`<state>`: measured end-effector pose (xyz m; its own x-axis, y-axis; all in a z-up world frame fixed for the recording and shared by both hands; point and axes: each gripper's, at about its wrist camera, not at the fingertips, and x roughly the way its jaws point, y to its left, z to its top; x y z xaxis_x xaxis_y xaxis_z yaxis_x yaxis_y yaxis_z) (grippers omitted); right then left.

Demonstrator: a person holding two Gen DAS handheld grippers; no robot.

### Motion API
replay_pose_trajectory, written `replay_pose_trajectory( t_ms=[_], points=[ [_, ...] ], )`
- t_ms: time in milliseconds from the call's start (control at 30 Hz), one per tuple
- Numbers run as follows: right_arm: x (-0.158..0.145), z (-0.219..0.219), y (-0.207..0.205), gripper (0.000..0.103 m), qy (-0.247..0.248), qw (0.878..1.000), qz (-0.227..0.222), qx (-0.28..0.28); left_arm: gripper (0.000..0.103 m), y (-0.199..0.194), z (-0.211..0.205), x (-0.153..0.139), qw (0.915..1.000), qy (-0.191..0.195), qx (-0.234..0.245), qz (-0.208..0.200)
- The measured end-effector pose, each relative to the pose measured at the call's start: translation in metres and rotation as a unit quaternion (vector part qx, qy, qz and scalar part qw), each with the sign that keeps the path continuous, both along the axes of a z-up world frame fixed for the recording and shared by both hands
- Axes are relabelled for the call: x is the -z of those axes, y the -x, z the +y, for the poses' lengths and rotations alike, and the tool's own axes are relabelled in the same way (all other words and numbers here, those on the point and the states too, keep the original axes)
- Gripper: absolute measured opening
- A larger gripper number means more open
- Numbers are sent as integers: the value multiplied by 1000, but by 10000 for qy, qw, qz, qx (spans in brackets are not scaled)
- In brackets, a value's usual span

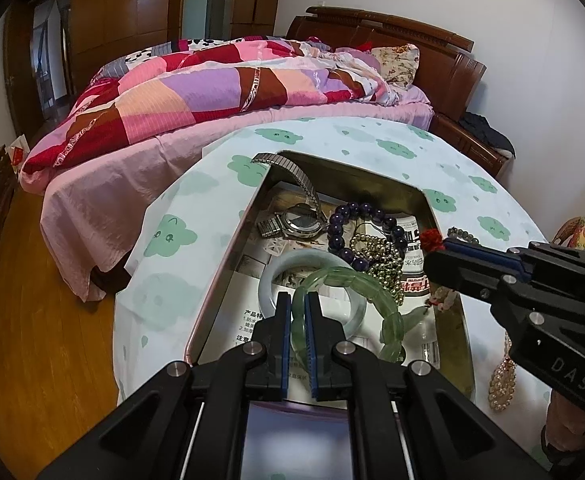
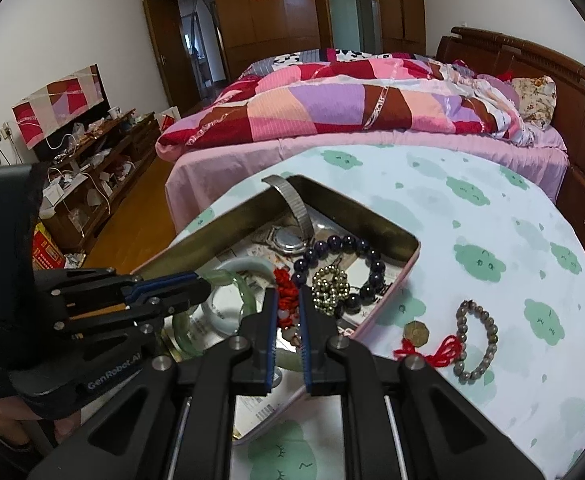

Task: Organize jewelry
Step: 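Open both grippers to release the bangle and pendant in the tin, then move both grippers out of the tin toward the pearl necklace and silver bangle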

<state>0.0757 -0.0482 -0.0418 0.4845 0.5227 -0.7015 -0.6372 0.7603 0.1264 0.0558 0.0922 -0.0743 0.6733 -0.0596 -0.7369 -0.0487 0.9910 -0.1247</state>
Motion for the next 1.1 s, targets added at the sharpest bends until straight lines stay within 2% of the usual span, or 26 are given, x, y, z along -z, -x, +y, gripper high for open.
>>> replay_pose_trajectory(
  t_ms=[600,733,767,833,867,900,1033,1100],
  points=[
    [9,3,-1,13,83,9999,55,-39,6,-1,-5,1,9999,-143,62,15],
    [11,2,0,16,64,10000,30,-39,11,-2,-7,1,9998,-171,75,41],
    [11,2,-1,20,35,10000,57,-45,18,-2,-7,0,9998,-174,77,43],
    [12,-1,-1,29,6,10000,90,-32,38,-1,-8,-2,9998,-222,15,4],
    [13,-2,-1,37,-6,10000,77,-22,54,0,-8,-3,9997,-251,-28,-41],
    [12,-3,-1,44,-24,10000,73,3,58,2,-7,-5,9995,-277,-71,-115],
    [11,-15,-1,47,-113,9998,66,140,58,1,-7,-7,9997,-193,-69,-149],
    [10,-20,-1,53,-148,9997,74,203,58,1,-7,-7,9997,-174,-88,-128]
  ],
)
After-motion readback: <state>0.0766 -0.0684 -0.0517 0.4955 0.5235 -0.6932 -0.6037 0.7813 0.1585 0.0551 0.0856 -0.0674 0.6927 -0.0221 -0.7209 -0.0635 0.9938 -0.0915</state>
